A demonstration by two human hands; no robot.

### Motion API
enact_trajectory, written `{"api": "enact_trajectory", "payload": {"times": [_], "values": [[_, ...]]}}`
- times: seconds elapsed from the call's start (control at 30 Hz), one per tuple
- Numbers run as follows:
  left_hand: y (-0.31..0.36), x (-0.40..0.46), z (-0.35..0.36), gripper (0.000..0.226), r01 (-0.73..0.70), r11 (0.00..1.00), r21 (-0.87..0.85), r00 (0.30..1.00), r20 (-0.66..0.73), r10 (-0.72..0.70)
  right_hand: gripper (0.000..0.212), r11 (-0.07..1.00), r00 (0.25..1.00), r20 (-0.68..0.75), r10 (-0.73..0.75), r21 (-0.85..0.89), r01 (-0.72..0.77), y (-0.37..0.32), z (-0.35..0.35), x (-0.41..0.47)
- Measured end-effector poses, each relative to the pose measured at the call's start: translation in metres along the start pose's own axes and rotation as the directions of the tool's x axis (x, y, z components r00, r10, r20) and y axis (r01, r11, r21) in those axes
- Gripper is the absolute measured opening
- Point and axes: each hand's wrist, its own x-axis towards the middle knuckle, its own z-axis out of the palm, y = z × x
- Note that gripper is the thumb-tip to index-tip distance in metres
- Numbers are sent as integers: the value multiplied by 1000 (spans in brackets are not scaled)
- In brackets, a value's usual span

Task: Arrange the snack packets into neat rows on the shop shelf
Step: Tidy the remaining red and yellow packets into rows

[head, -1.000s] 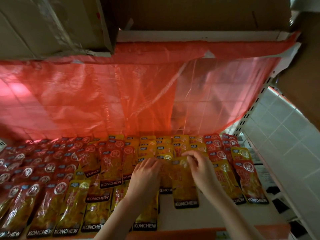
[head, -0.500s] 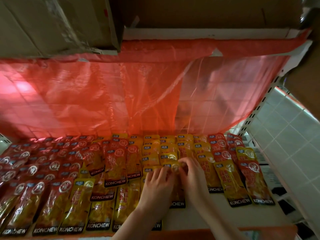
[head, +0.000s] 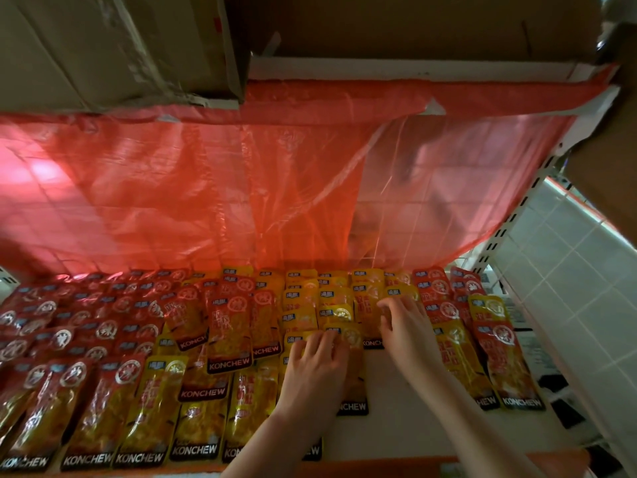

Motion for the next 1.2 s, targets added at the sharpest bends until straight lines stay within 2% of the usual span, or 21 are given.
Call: {"api": "enact_trajectory", "payload": {"times": [0.1, 0.23, 0.33, 0.43, 0.53, 0.63, 0.7, 0.8, 0.9, 0.97, 1.07, 1.13, 1.2], "values": [[0, 2, -1, 39, -15, 1000, -5, 1000, -19, 15, 45, 990, 980, 201, -2, -136, 30, -1, -3, 18], [-1, 9, -9, 28, -12, 999, -33, 998, -57, 11, 82, 976, 891, 447, 82, -216, 18, -4, -3, 40], [-3, 15, -10, 19, -6, 998, -57, 997, -76, 2, 91, 969, 832, 536, 143, -245, -8, -6, -4, 54], [-4, 17, -10, 23, 20, 997, -72, 999, -42, -23, 91, 962, 828, 541, 150, -274, 5, -8, -4, 62], [-4, 16, -10, 26, 36, 996, -87, 999, -19, -37, 77, 987, 914, 398, 77, -163, -13, -6, 1, 61], [-4, 13, -11, 30, 30, 995, -99, 999, -24, -32, 39, 993, 997, 78, 15, 117, -24, -2, 1, 58], [-3, 10, -12, 34, 29, 995, -98, 999, -18, -31, 24, 960, 993, -85, 76, 275, -50, -4, -6, 57], [-3, 6, -12, 36, 33, 993, -117, 999, -25, -36, 20, 896, 942, -302, 147, 445, 3, -12, -25, 52], [-5, 1, -13, 34, 58, 987, -149, 997, -44, -65, 16, 785, 894, -393, 213, 614, 83, -19, -49, 43], [-6, -2, -16, 32, 86, 982, -170, 993, -61, -97, 12, 684, 900, -343, 270, 726, 72, -27, -67, 31], [-6, -8, -19, 20, 126, 969, -212, 985, -87, -147, 19, 554, 958, -101, 268, 830, -67, -38, -76, 5], [-7, -13, -20, 20, 136, 964, -227, 982, -97, -161, 17, 539, 973, 80, 219, 821, -188, -41, -63, -13], [-8, -17, -19, 30, 152, 957, -248, 981, -82, -177, 15, 570, 958, 181, 221, 774, -278, -40, -43, -27]]}}
